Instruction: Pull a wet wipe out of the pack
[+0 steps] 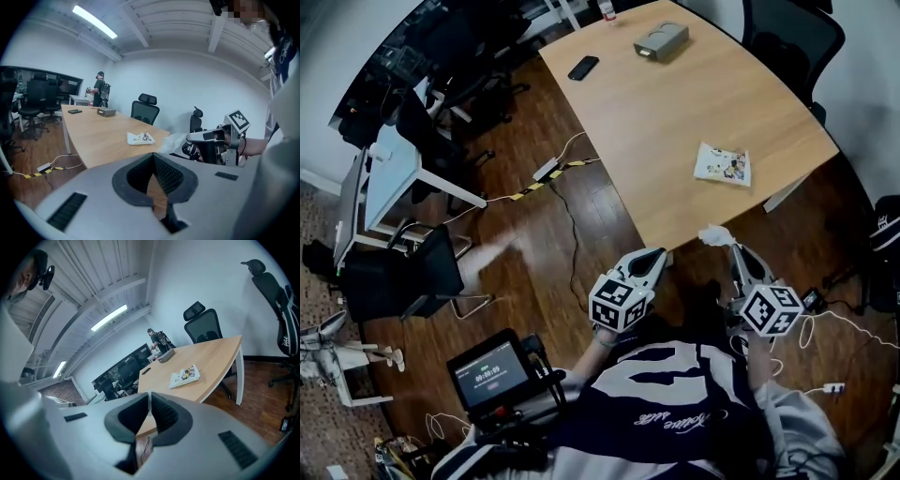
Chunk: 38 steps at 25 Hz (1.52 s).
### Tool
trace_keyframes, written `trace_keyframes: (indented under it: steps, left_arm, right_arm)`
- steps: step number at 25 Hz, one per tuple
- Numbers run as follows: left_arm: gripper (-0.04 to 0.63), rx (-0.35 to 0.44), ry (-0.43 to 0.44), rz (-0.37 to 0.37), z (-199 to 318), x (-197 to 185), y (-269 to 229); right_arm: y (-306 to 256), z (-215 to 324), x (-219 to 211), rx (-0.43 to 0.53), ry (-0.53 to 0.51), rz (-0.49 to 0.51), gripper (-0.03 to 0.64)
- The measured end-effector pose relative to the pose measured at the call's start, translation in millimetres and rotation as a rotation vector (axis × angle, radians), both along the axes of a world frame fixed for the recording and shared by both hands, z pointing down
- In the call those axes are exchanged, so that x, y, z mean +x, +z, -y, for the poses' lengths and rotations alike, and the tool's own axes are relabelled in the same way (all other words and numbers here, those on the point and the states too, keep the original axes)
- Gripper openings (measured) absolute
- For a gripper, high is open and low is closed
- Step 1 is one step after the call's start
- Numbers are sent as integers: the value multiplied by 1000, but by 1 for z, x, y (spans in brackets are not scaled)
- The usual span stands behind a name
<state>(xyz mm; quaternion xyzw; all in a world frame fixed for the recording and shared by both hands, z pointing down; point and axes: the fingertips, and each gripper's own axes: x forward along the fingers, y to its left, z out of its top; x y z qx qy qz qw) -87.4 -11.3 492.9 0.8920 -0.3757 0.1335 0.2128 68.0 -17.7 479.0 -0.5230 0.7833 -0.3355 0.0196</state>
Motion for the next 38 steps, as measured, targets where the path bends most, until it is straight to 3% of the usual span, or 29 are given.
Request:
trace_keyframes:
  steps: [5,11,18,22,26,33,38]
  left_arm:
    - [3,-43,-2,-35,-48,-55,12]
    - [3,-58,60,-88,-85,-70,12]
    - [3,-29,116,-129,-103,-50,3]
    - [3,-13,91,-144,-106,-52,-4]
    - [3,-10,79,-168,-132,-24,-5]
    - [3,-68,171,-125,-174,13,4]
    - [3,-65,137,-120,-198,38,2]
  right_arm:
    - [12,-48,-53,-26,29,27,15]
    - [6,-93,-79,-45,53,-3,14]
    - [0,-112,-67,-44,74,-50,14]
    - [-7,-120,-76,-28,48,-43,14]
    - [-6,-157,-60,-19,24,-46,14]
    - [0,-189,-29,-63,65,-83,14]
    - [0,-214,2,-52,54,-98,14]
